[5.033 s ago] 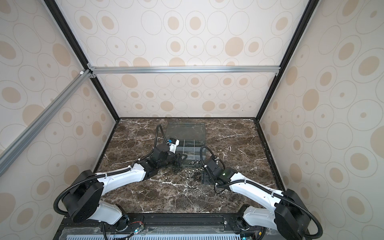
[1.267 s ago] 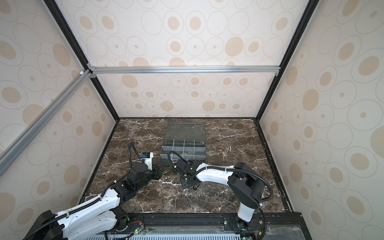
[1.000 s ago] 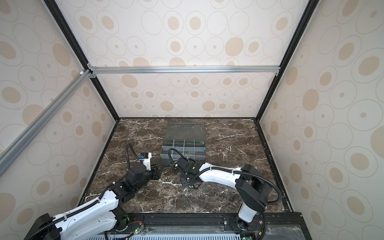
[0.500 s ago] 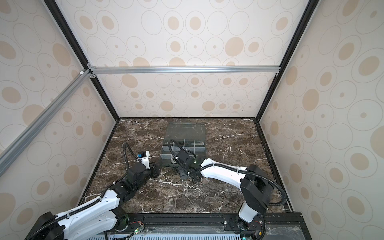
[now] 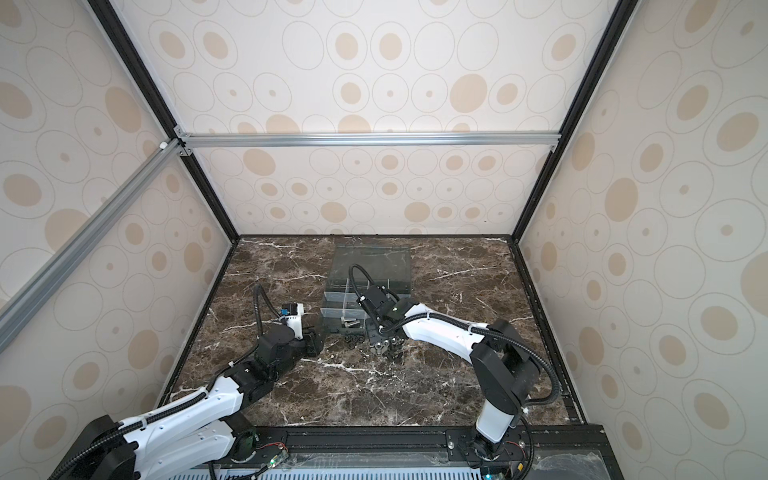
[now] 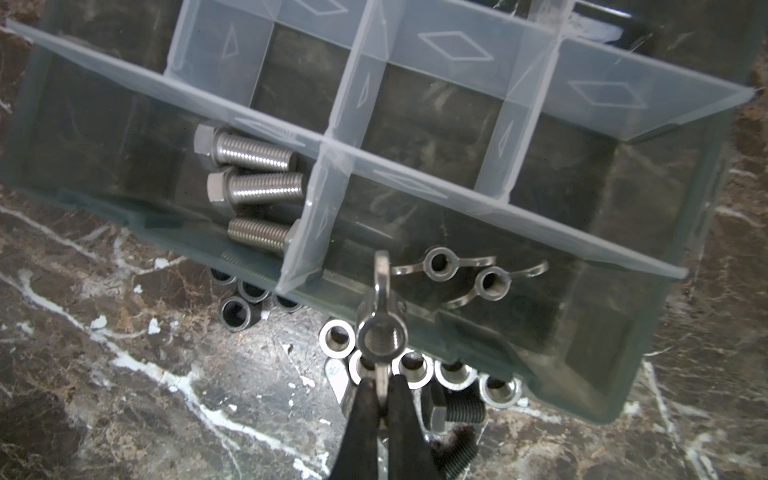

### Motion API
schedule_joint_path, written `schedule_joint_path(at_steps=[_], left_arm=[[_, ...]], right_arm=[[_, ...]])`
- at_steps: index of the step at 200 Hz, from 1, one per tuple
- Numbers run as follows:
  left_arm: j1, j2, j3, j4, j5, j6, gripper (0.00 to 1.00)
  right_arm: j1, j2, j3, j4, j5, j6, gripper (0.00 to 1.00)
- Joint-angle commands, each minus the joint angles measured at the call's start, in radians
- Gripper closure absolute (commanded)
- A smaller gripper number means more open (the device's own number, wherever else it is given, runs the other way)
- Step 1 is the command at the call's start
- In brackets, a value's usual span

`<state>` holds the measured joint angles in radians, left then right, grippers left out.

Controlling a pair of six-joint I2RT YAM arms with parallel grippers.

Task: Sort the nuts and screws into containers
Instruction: 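Lift the wing nut with the right gripper and carry it over the organizer, then lower the wing nut into the front compartment and open the right gripper, then raise the right gripper and move it back over the pile of nuts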

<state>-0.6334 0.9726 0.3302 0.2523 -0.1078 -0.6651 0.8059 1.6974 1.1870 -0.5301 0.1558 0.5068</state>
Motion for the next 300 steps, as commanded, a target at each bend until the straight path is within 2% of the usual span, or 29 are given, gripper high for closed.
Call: schedule_joint_path(at_steps=[1,46,71,97,119,198,300], left_arm=[[0.008,-0.007,0.022,0.018,-0.001,0.004,0.53],[0.008,-0.025,-0.014,0.058,-0.001,-0.017,0.53],[0.009,-0.026,-0.019,0.059,-0.01,-0.014,0.53],[0.01,-0.01,-0.017,0.066,-0.009,-0.009,0.53],[0.012,0.007,-0.01,0.071,0.0,-0.005,0.53],[0.015,0.072,0.036,0.035,0.034,0.019,0.52],[0.014,0.058,0.032,-0.011,0.069,-0.018,0.51]], right_arm=[[-0.032,0.031,0.034,0.008,0.004,-0.016,1.0],[-0.059,0.043,0.034,0.013,0.001,-0.013,0.99],[-0.066,0.059,0.042,0.009,-0.005,-0.01,0.83],[-0.069,0.074,0.056,-0.002,-0.008,-0.005,0.58],[-0.069,0.072,0.06,-0.007,-0.013,-0.001,0.5],[-0.071,-0.015,-0.017,0.019,-0.01,0.022,0.48],[-0.069,-0.105,-0.131,0.061,-0.032,0.06,0.47]])
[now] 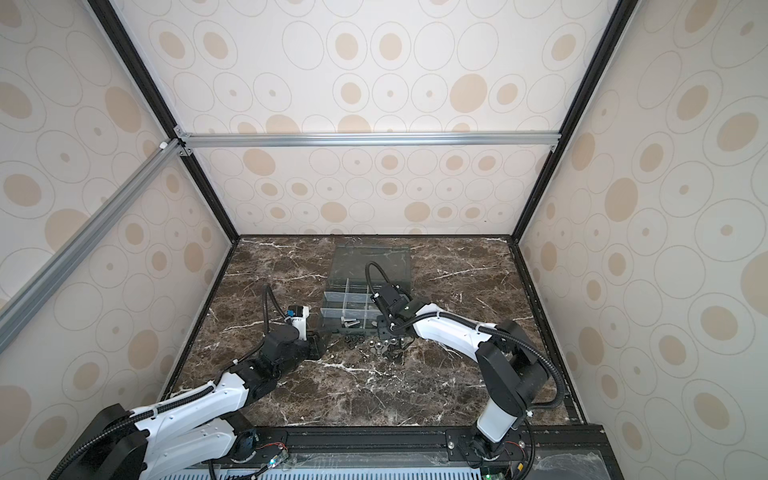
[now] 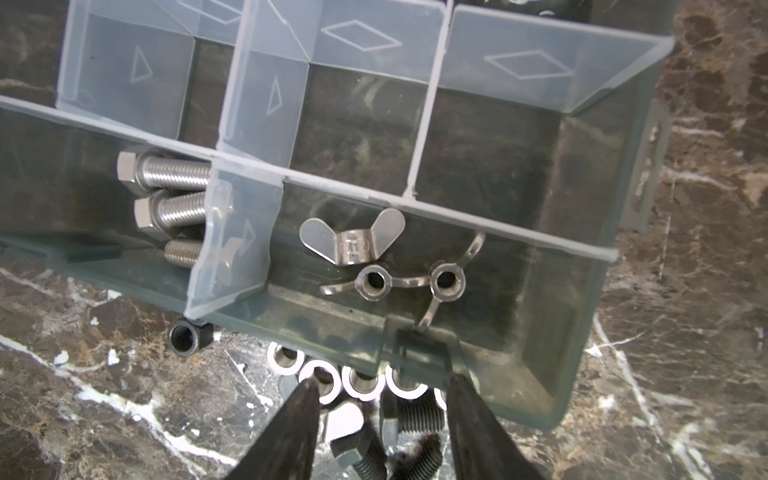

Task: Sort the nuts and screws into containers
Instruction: 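Raise the right gripper and move it back over the pile of nuts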

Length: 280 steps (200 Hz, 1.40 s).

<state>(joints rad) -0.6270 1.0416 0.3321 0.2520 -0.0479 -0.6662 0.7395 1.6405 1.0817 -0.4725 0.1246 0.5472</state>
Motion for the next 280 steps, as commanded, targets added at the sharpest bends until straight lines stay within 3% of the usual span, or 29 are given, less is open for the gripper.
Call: schedule_joint_path(at_steps=[1,280], left_arm=[[0.008,-0.011,0.029,-0.011,0.009,-0.018,0.51],[0.008,-0.005,0.028,-0.004,0.054,-0.032,0.51]], right_arm=[[-0.003,-0.05,-0.026,0.004,-0.001,0.02,0.47],[-0.003,-0.112,-0.113,0.006,-0.011,0.063,0.46]])
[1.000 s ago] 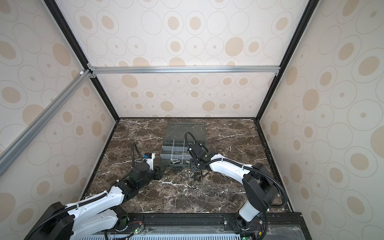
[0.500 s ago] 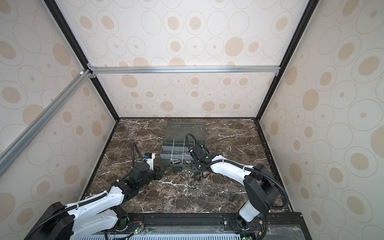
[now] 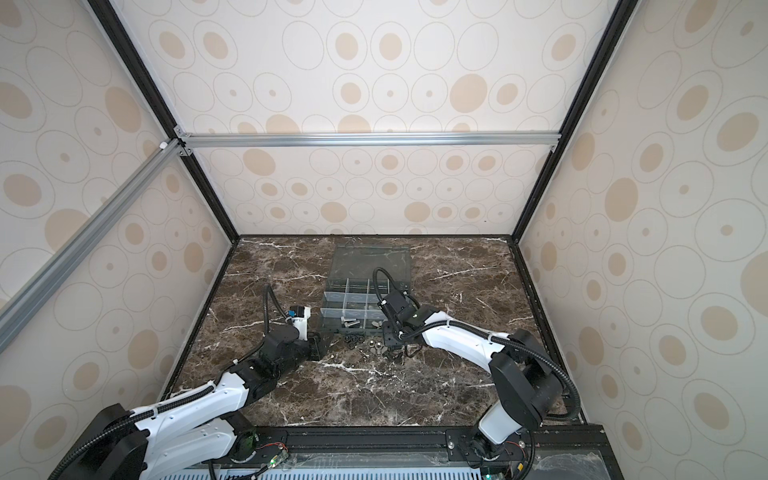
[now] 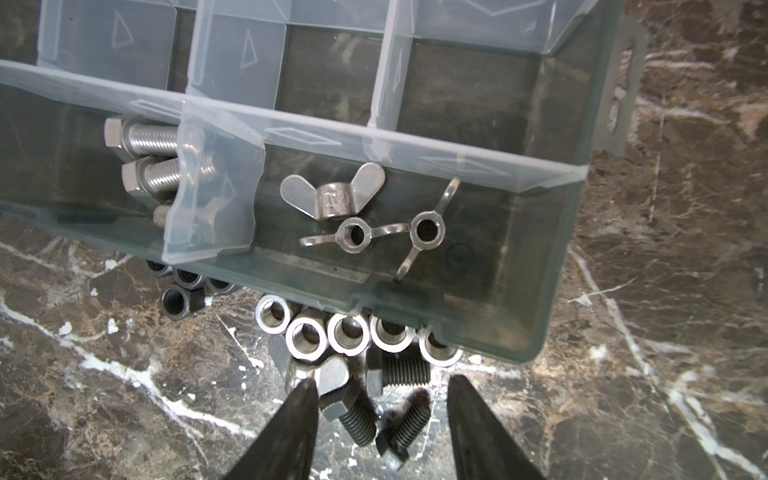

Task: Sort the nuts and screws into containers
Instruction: 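Raise the right gripper and move it back over the pile of nuts, then lower the right gripper onto a silver wing nut in the pile and close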

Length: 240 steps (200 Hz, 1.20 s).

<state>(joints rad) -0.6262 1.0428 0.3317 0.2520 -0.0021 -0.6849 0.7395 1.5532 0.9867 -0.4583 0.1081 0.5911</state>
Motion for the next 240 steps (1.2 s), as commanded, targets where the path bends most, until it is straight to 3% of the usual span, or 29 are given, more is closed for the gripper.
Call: schedule_joint_path(at_steps=[1,150,240], left_arm=[[0.008,-0.006,0.029,-0.004,0.009,-0.013,0.51],[-0.059,0.172,0.146,-0.011,0.086,0.042,0.52],[-0.064,0.11,0.105,-0.006,0.036,0.007,0.51]], right_arm=[[-0.003,-0.025,-0.019,-0.008,0.005,0.019,0.46],[-0.002,-0.133,-0.095,-0.048,0.041,0.05,0.46],[0.03,-0.054,-0.021,-0.061,-0.074,-0.145,0.45]])
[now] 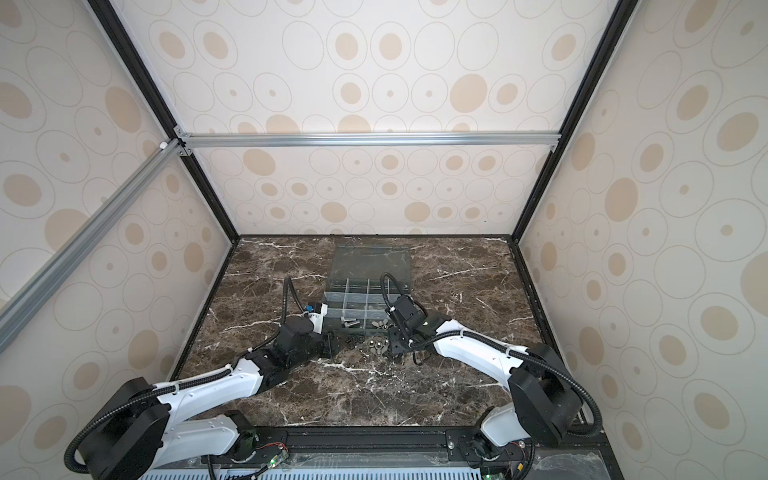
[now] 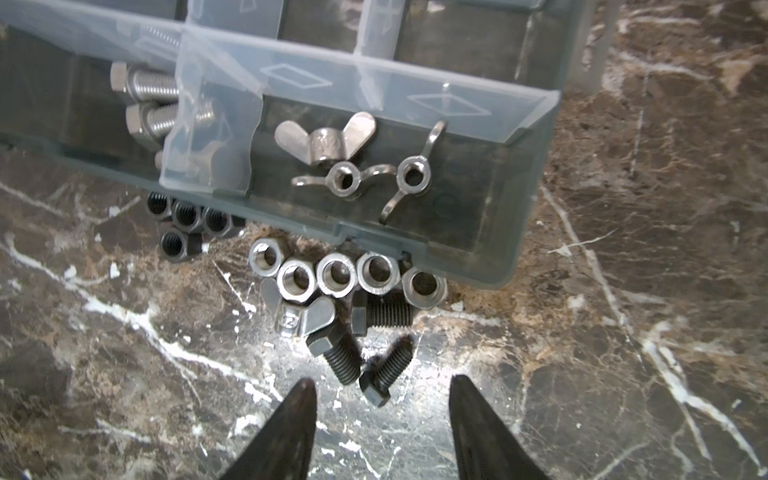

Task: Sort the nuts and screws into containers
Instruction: 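Lower the right gripper onto a silver wing nut in the pile and close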

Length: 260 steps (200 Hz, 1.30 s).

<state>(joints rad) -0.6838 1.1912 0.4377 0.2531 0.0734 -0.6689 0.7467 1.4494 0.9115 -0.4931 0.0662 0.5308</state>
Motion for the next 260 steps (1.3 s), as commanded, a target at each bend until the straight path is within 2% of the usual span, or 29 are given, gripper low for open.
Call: schedule_joint_path(at_steps=[1,105,260], left_arm=[[-0.006,-0.039,-0.002,-0.009,-0.04,-0.009,0.51],[-0.006,-0.181,-0.069,-0.057,-0.119,-0.041,0.49],[-0.004,-0.209,-0.081,-0.074,-0.139,-0.046,0.49]], right_arm=[[0.024,0.052,0.057,-0.028,-0.033,-0.086,0.45],[0.089,0.257,0.21,-0.022,-0.127,-0.194,0.44],[0.111,0.361,0.236,-0.025,-0.166,-0.212,0.44]])
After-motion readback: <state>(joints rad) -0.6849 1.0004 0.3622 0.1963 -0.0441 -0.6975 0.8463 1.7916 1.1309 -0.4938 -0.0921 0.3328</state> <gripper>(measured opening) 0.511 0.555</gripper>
